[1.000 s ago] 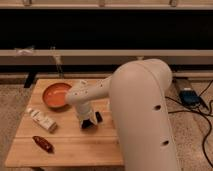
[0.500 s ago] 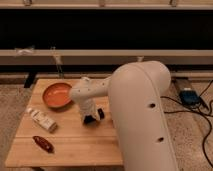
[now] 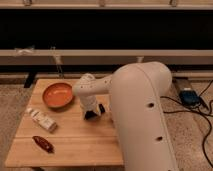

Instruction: Push the eraser across the table

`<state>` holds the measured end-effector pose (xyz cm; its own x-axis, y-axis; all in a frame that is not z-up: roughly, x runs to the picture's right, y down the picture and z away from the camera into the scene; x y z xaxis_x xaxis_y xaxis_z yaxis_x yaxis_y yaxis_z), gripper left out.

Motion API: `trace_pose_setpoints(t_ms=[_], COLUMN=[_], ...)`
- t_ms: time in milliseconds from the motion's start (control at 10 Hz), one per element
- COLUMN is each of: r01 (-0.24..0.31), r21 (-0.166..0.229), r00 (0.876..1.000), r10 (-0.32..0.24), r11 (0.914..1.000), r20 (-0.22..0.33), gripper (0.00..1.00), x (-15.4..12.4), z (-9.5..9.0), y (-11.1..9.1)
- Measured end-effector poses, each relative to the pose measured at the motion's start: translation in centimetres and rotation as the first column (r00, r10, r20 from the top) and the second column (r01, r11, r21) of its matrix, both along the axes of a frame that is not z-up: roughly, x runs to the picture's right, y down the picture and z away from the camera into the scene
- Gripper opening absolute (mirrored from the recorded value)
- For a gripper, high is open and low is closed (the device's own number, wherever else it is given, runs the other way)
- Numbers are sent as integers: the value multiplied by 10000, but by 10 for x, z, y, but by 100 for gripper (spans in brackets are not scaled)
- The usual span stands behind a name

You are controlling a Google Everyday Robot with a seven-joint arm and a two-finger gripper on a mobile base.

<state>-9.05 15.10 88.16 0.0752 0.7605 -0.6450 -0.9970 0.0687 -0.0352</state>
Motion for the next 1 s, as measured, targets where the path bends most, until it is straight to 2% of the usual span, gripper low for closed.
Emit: trace_pose_setpoints(t_ms=[400,800,1000], r01=[-182,-224,-237], r21=[433,1053,1360], r00=[9998,9997,9996], r10=[179,215,219], r11=[9989,9942,9904], r20=[79,92,151], gripper=[65,65,65], x=[3,9,12], z=[17,36,32], y=[-29,-69,-88])
